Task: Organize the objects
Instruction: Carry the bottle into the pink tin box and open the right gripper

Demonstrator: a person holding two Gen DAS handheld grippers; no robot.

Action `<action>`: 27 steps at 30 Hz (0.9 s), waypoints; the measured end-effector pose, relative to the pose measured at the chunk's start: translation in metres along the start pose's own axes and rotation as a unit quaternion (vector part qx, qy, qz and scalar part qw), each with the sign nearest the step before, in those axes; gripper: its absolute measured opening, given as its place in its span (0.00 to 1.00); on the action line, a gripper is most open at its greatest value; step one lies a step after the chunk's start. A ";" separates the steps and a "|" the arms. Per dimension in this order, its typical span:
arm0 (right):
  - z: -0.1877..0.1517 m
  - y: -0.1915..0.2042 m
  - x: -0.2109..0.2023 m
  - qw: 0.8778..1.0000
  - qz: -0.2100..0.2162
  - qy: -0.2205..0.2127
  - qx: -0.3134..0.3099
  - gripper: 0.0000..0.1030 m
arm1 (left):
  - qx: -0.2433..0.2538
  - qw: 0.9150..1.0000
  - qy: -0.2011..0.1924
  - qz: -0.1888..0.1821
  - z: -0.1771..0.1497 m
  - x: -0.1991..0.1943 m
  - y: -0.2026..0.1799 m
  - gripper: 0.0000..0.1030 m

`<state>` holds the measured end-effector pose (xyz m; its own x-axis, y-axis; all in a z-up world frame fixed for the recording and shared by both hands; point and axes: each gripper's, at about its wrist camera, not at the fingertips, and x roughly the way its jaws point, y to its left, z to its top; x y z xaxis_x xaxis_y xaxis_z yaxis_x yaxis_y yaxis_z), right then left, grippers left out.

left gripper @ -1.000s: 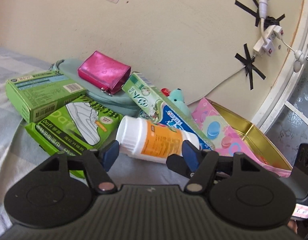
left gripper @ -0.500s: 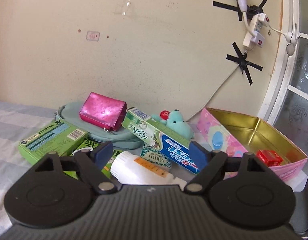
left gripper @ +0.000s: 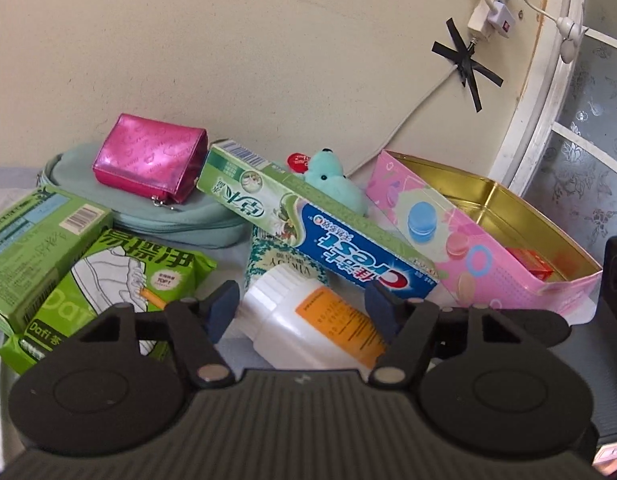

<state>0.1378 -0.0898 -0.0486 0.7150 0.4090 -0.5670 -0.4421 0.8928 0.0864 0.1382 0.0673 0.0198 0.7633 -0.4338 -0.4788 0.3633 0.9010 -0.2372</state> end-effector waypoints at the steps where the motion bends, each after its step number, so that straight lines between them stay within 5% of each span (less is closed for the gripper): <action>1: -0.002 0.002 -0.008 1.000 -0.002 -0.012 -0.001 0.51 | -0.002 1.000 -0.003 0.000 0.003 -0.004 -0.004 0.68; 7: 0.012 -0.003 -0.080 0.993 -0.037 -0.105 -0.043 0.51 | 0.035 0.997 -0.063 -0.001 0.038 -0.038 -0.064 0.67; 12: 0.005 -0.035 -0.149 0.970 -0.139 -0.173 -0.100 0.50 | 0.085 0.992 -0.086 -0.033 0.068 -0.025 -0.147 0.67; 19: -0.023 -0.131 -0.188 0.967 -0.203 -0.147 -0.035 0.51 | 0.132 0.989 -0.042 -0.050 0.064 0.068 -0.255 0.68; 27: -0.038 -0.186 -0.167 0.968 -0.228 -0.104 0.012 0.53 | 0.123 0.992 0.016 -0.032 0.053 0.128 -0.285 0.69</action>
<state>0.0800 -0.3308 -0.0013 0.9276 -0.0010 -0.3735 -0.0443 0.9926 -0.1128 0.1607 -0.2443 0.0714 0.7186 -0.4871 -0.4964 0.5329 0.8442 -0.0569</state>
